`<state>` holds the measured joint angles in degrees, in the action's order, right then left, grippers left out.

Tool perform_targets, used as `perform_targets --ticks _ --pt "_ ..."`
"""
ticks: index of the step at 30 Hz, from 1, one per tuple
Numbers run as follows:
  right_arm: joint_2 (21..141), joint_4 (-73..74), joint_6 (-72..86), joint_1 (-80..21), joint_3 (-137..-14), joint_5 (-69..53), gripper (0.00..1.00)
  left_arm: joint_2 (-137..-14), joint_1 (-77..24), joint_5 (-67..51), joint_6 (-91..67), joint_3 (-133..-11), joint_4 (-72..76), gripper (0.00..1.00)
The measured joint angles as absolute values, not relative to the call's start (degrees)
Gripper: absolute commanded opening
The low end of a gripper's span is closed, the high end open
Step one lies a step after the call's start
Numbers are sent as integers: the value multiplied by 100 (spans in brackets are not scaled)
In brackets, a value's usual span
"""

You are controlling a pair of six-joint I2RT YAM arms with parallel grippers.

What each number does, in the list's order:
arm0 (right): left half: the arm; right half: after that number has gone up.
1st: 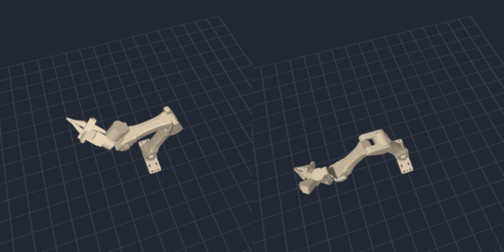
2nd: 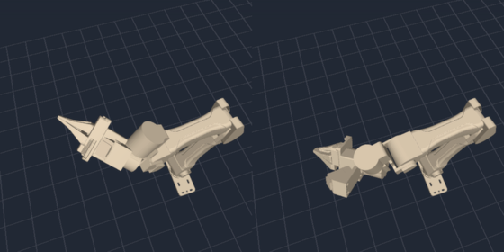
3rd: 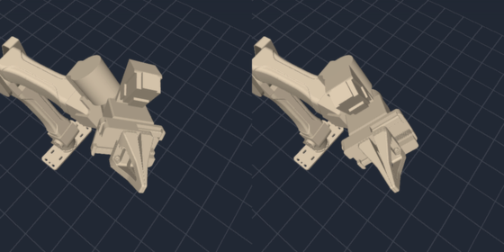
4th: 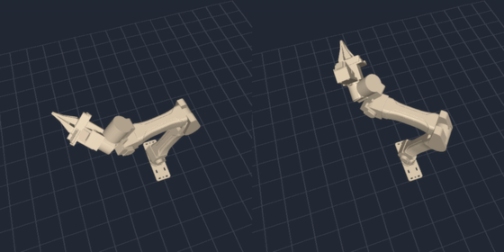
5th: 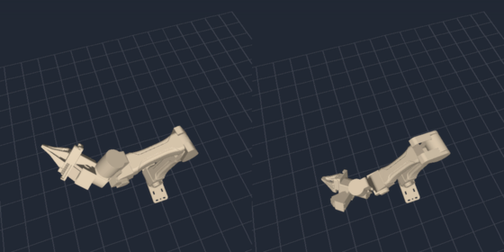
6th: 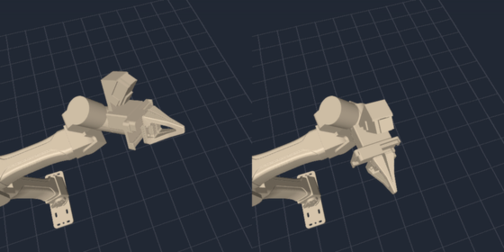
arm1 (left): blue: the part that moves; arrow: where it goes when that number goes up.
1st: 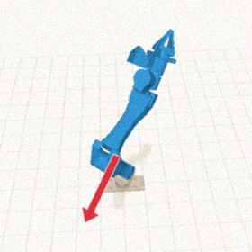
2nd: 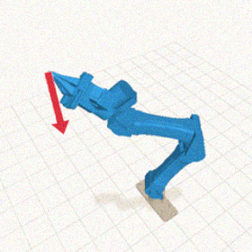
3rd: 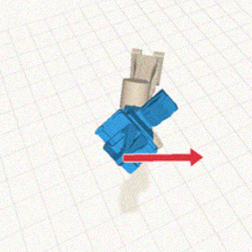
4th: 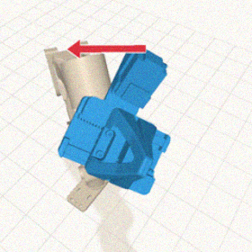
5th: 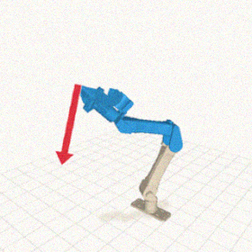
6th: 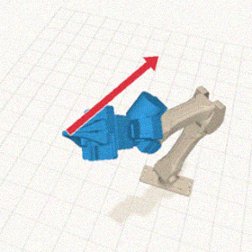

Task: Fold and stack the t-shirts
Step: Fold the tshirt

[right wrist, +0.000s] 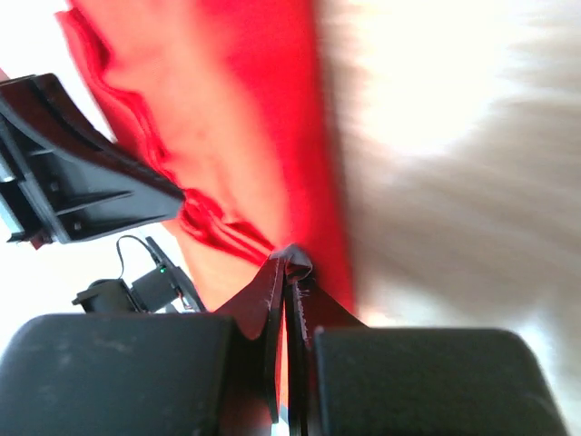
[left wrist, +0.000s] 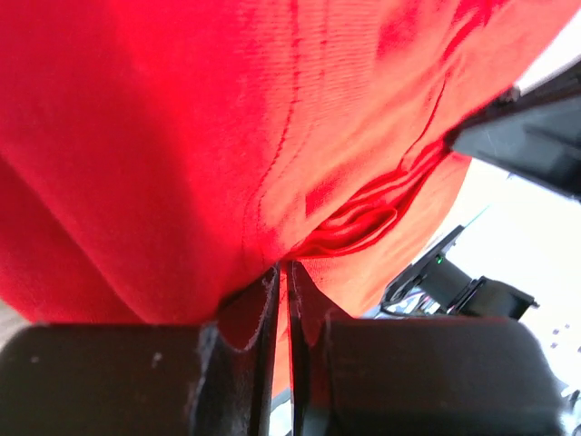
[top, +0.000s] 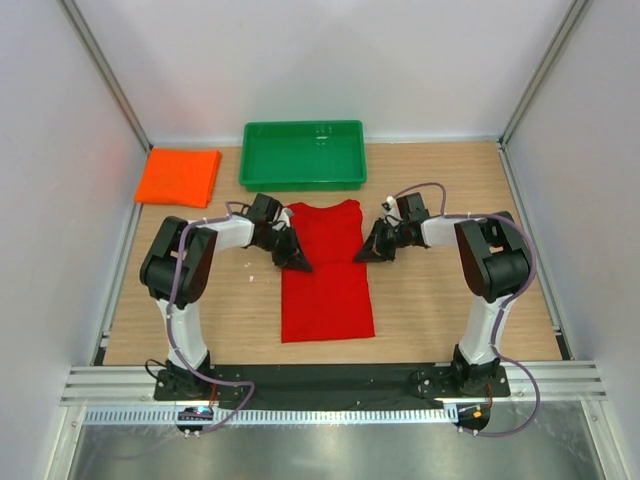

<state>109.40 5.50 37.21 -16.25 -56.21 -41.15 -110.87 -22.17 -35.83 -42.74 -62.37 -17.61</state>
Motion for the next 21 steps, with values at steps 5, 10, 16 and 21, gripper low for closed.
perform_targets --ticks 5,10,16,21 --pt "11146 467 3538 -1461 -5575 -4436 6 -11218 -2189 -3717 -3990 -6366 -1813 10" --pt "11104 561 3328 -1422 -5516 -4547 6 -11231 -2185 -3780 -3826 -6436 -1896 17" --pt "10726 1892 2818 -1402 -6058 -3955 7 -10794 -2171 -3361 -3625 -6560 -2464 30" --pt "10353 2305 2742 -1431 -6617 -3815 8 -10256 -2117 -3168 -3391 -6770 -2847 29"
